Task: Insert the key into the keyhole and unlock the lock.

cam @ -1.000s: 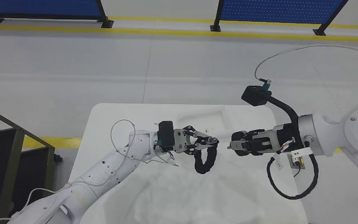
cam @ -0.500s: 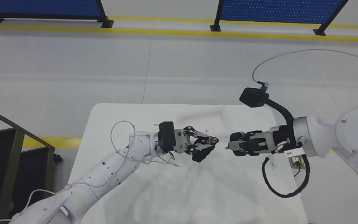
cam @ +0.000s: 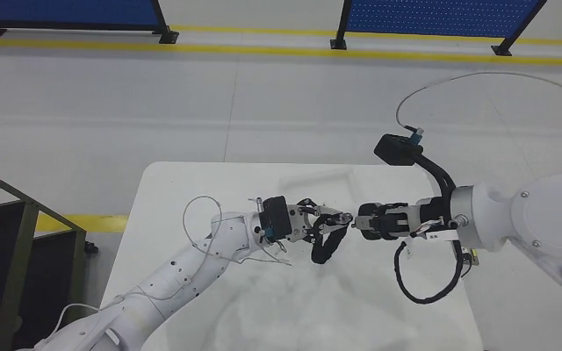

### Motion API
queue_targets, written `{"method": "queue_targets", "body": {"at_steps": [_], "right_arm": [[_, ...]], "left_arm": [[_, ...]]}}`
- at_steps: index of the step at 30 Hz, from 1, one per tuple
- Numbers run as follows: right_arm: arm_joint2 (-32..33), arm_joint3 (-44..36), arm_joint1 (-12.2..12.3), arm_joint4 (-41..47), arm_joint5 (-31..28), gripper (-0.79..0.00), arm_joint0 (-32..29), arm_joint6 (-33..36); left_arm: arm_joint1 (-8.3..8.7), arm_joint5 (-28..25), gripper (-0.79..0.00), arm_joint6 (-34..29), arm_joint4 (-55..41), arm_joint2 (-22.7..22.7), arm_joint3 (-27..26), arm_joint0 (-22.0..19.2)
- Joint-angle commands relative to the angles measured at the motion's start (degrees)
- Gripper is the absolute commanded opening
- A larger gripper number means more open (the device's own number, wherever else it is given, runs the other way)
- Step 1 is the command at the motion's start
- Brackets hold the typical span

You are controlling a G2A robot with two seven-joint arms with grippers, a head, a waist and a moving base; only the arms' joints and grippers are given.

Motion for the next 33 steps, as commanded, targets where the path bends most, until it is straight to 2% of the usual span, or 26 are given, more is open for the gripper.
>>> {"method": "queue_targets", "body": {"at_steps": [1,10,21,33], "right_arm": [[-1.3,0.0,0.5,0.6,0.8,-0.785,1.2,-0.8],[-8.7,-1.2,1.8,0.8,2.8,-0.785,6.7,-2.8],[-17.2,-1.8,1.6,-0.2,6.0,-0.785,13.7,-6.0],[-27.1,-0.8,1.4,-4.8,4.7,-0.785,22.0,-4.7]], "left_arm": [[-0.44,-0.4,-0.785,0.0,0.7,0.0,0.5,-0.1],[-2.24,-1.7,-0.785,0.1,1.8,-0.6,2.1,0.5],[-3.6,-3.6,-0.785,0.2,3.6,-2.0,3.3,0.9],[-4.79,-5.5,-0.785,0.1,5.3,-3.3,4.2,1.3]]}}
